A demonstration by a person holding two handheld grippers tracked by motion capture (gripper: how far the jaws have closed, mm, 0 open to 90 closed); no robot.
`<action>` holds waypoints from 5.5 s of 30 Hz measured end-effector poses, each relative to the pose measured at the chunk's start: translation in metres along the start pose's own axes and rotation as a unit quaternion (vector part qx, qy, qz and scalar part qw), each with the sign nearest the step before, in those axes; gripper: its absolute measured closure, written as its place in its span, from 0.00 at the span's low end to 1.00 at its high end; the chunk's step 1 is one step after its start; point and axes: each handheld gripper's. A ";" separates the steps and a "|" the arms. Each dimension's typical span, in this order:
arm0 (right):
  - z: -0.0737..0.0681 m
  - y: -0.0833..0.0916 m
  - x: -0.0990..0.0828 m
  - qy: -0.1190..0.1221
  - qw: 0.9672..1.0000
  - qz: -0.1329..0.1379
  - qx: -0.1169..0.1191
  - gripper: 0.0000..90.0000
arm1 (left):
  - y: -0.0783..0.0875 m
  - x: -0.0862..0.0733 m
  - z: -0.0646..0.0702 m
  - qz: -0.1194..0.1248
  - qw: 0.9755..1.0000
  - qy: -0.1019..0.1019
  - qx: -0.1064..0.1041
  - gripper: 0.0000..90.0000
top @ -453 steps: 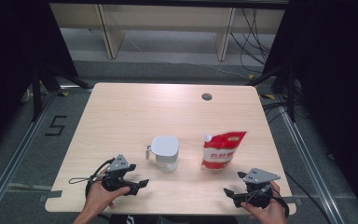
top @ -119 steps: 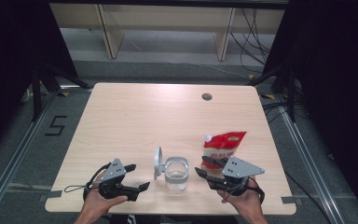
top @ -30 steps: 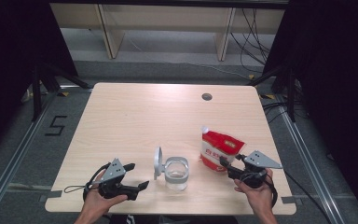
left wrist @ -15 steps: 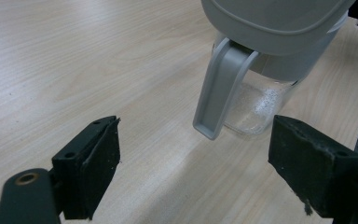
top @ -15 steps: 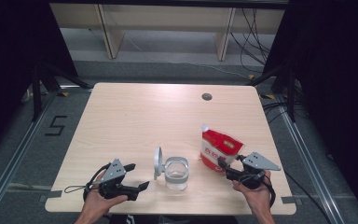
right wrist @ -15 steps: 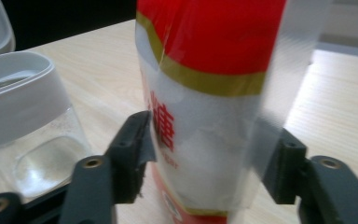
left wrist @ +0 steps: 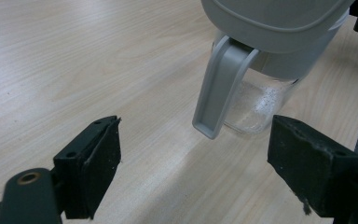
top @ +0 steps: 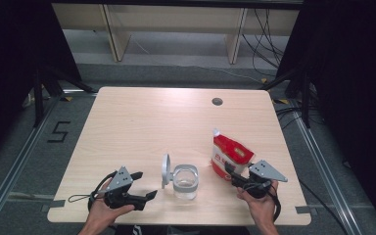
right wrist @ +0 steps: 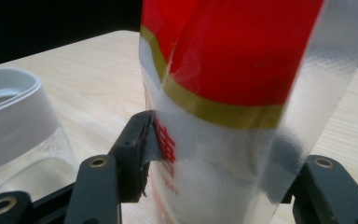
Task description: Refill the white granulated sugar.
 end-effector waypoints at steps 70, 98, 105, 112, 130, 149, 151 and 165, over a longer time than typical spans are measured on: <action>0.019 -0.041 -0.020 0.038 0.994 0.064 0.078 0.53 | -0.001 0.000 0.004 0.003 1.000 0.013 -0.001 0.18; -0.028 0.024 0.023 0.307 0.951 0.011 0.043 0.55 | 0.000 -0.001 0.003 -0.001 1.000 0.004 0.000 0.19; -0.033 0.031 0.025 0.373 0.927 -0.003 0.030 0.55 | 0.000 -0.001 0.003 -0.003 1.000 -0.001 -0.001 0.19; -0.041 0.038 0.028 0.431 0.902 -0.019 0.011 0.55 | 0.000 -0.001 0.004 -0.002 1.000 0.005 0.001 0.19; -0.052 0.045 0.031 0.528 0.847 -0.055 -0.022 0.56 | 0.000 0.000 0.002 -0.003 1.000 -0.006 -0.001 0.19; -0.072 0.042 0.031 0.673 0.730 -0.103 -0.060 0.56 | -0.001 -0.001 0.002 -0.003 1.000 -0.006 -0.003 0.19; -0.074 0.042 0.029 0.664 0.737 -0.109 -0.063 0.56 | -0.001 -0.001 0.002 -0.003 1.000 -0.007 -0.004 0.19; -0.081 0.038 0.035 0.732 0.670 -0.107 -0.067 0.57 | -0.001 -0.001 0.002 -0.004 1.000 -0.008 -0.003 0.19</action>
Point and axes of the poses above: each handheld gripper's, and its own axes: y roughly backward along the jaws, x roughly out of its top, z roughly to its right, and after that the axes turned 2 degrees about z, right-handed
